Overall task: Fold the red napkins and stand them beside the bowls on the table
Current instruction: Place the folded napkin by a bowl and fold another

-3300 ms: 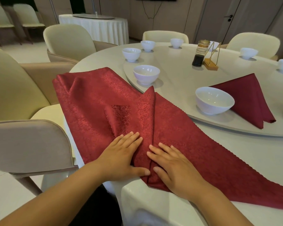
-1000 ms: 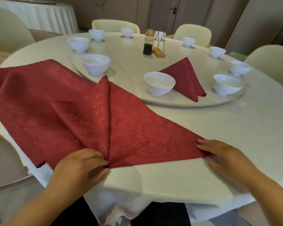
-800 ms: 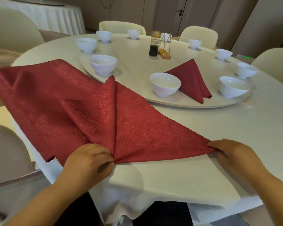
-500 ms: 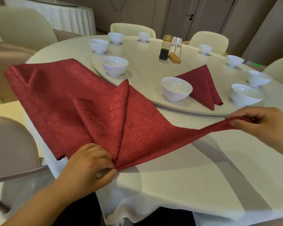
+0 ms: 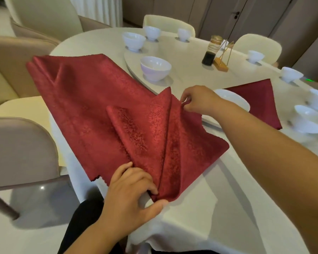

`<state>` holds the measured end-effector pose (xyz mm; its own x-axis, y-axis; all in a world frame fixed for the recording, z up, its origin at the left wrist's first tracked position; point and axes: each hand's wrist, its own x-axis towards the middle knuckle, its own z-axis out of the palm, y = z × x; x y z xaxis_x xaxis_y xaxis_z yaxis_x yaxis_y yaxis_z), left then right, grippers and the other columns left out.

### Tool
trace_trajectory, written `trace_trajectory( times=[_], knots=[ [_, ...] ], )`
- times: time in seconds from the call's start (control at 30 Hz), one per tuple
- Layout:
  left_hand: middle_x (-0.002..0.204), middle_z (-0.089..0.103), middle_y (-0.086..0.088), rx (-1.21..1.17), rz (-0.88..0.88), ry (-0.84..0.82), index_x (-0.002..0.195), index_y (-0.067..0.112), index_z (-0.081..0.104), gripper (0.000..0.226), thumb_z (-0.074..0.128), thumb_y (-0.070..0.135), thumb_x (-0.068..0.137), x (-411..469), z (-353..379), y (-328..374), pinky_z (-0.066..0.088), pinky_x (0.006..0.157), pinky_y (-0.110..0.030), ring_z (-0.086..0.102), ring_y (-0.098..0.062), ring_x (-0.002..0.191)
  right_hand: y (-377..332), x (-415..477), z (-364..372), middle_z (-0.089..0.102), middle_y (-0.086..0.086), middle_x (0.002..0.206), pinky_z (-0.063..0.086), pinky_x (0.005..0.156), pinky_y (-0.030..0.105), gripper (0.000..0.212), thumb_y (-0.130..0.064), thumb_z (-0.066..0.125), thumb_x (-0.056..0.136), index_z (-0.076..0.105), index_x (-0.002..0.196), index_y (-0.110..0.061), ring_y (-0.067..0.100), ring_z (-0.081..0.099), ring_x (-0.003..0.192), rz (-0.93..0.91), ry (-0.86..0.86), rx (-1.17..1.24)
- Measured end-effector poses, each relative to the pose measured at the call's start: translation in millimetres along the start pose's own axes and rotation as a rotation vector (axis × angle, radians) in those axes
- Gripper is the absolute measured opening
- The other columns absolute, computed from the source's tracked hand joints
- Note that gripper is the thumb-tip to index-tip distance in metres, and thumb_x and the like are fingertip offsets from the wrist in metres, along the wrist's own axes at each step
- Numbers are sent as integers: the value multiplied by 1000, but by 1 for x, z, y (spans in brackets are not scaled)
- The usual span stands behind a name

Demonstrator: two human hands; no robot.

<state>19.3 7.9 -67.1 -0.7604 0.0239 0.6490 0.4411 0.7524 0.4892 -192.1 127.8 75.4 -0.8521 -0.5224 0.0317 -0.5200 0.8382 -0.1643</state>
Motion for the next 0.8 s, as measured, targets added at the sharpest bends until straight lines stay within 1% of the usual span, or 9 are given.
trace_trajectory(
  times=[0.1,0.17,0.23,0.3,0.4,0.47,0.57,0.67,0.8],
  knots=[
    [65,59,14,-31,-18,4,58,25,58,23,60,46,66,-1,0,-3,25,100,-18,50,3,74,-3,23,17,62,4,109,38,76,24,23,-7,56,80,65,101,-13,22,56,102,18,8,-35],
    [66,58,16,-56,-34,-9,60,26,58,20,59,45,65,0,-1,-4,25,100,-17,51,4,74,-4,32,24,61,3,111,38,77,26,25,-8,54,81,62,104,-15,23,55,103,41,22,-82],
    [76,57,18,-90,-43,-4,75,32,53,18,59,45,65,1,-2,-5,26,101,-18,52,5,78,-3,37,30,62,4,113,38,79,27,28,-8,51,83,60,109,-15,25,54,106,49,52,-116],
    [95,54,18,-110,-49,-4,94,32,50,29,58,46,70,7,-4,-7,26,103,-21,51,5,90,-2,39,34,61,5,115,38,80,28,32,-7,49,84,57,114,-15,26,54,107,60,82,-103],
    [115,59,14,-39,-42,-59,116,28,51,37,38,52,91,25,-3,-7,23,106,-27,47,-1,110,1,40,38,60,7,117,38,82,28,37,-6,48,86,53,122,-15,27,53,109,74,88,-65],
    [114,64,7,56,-54,-111,115,24,60,44,30,48,94,36,1,-9,23,104,-31,46,-5,113,4,41,38,61,9,116,38,83,28,39,-5,49,86,51,123,-13,27,53,109,84,103,-15],
    [107,68,7,234,-22,-194,105,20,69,45,39,43,81,41,11,-10,27,99,-34,55,-9,110,8,41,37,62,9,113,36,81,22,42,-2,51,83,51,123,-11,24,54,107,117,149,154],
    [105,69,7,311,-25,-234,102,20,71,48,38,45,77,39,14,-9,29,96,-36,63,-11,105,10,43,34,60,9,115,32,76,16,47,0,53,81,48,127,-10,23,53,107,143,190,248],
    [104,69,6,353,-19,-238,102,19,71,49,38,45,76,39,15,-10,29,94,-37,64,-12,103,11,47,36,58,13,119,35,82,19,47,3,51,82,48,127,-9,25,52,109,161,212,292]
  ],
)
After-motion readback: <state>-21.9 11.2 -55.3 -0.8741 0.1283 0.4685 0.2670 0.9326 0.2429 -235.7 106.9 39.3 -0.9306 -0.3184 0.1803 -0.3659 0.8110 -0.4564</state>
